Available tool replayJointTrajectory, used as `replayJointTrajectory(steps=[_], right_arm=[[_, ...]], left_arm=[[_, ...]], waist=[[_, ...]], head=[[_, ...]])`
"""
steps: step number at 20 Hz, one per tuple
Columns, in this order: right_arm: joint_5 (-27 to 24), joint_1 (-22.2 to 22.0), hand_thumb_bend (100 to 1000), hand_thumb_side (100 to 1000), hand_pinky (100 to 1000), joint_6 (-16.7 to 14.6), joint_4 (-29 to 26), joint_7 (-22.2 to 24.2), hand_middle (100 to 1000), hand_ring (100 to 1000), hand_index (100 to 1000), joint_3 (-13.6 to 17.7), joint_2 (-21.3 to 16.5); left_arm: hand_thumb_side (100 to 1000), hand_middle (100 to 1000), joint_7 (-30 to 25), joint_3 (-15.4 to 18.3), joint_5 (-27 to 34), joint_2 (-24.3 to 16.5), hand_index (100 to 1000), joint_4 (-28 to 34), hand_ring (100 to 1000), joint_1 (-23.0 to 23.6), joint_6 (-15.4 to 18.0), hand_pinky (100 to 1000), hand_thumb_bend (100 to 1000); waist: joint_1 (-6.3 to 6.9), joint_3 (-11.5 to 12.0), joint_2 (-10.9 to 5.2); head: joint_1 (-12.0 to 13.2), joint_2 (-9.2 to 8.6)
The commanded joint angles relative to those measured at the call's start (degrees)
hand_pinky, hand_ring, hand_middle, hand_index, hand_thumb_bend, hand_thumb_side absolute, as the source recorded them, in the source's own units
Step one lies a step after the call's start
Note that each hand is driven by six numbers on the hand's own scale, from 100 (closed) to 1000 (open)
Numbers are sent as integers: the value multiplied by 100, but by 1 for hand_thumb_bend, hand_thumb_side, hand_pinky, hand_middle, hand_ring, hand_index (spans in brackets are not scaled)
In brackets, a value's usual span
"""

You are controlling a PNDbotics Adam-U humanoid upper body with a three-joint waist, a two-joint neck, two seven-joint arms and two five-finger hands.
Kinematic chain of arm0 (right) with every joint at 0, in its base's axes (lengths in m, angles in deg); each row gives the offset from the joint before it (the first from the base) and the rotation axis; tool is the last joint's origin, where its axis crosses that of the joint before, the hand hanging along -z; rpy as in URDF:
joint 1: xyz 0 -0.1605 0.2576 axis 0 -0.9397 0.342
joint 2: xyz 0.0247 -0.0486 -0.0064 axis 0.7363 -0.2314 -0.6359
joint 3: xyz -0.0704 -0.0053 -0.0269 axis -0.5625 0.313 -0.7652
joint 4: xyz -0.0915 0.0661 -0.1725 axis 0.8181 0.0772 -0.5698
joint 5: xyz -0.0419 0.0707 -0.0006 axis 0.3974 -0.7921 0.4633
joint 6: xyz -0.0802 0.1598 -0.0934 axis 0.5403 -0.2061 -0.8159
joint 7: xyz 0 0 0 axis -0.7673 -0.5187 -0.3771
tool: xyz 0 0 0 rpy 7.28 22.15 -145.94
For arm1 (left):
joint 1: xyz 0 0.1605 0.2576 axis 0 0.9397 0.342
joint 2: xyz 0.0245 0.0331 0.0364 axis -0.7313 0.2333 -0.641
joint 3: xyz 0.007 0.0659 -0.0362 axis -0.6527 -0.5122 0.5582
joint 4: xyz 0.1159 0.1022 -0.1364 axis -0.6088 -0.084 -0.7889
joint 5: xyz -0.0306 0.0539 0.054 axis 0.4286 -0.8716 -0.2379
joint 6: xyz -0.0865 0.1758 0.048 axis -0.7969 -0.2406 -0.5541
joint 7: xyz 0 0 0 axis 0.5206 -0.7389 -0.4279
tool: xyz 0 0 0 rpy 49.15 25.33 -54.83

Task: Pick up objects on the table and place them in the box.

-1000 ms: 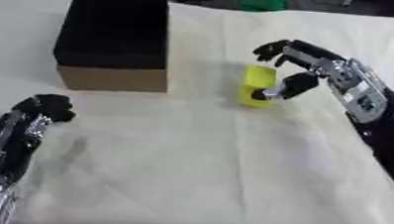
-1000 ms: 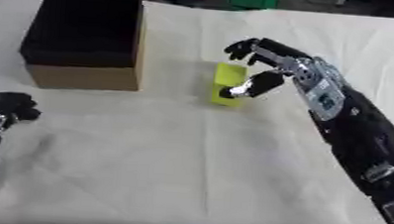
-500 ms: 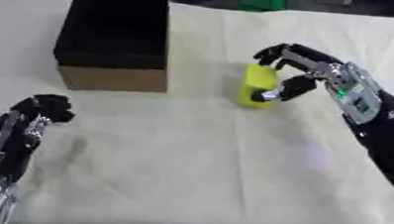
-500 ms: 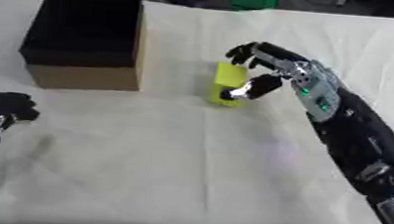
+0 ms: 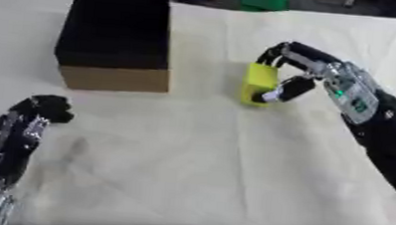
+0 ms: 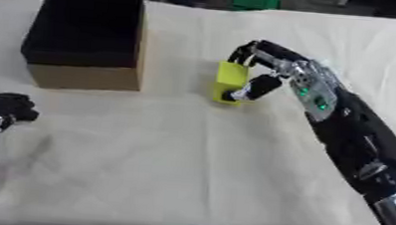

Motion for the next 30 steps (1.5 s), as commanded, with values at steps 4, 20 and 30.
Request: replayJointTrajectory(steps=[4, 20, 30], right_arm=[[46, 119, 575, 286, 662, -45, -141, -330, 304, 699, 524, 66, -138], [-474, 730, 497, 151, 640, -50, -1115, -503, 252, 662, 470, -130, -217], [-486, 1602, 486, 112, 642, 41, -970, -413, 258, 661, 475, -77, 161]], left_arm=[[690, 590, -17, -3, 36, -77, 688, 71, 616, -75, 7, 700, 452], [689, 590, -19, -5, 34, -77, 688, 50, 616, -15, 3, 700, 453], [689, 590, -113, -104, 49, -84, 688, 35, 616, -71, 2, 700, 452]], waist=[[-9, 1, -92], [-48, 48, -173], [-120, 362, -187]], head=[[-9, 19], [1, 29], [-204, -90]])
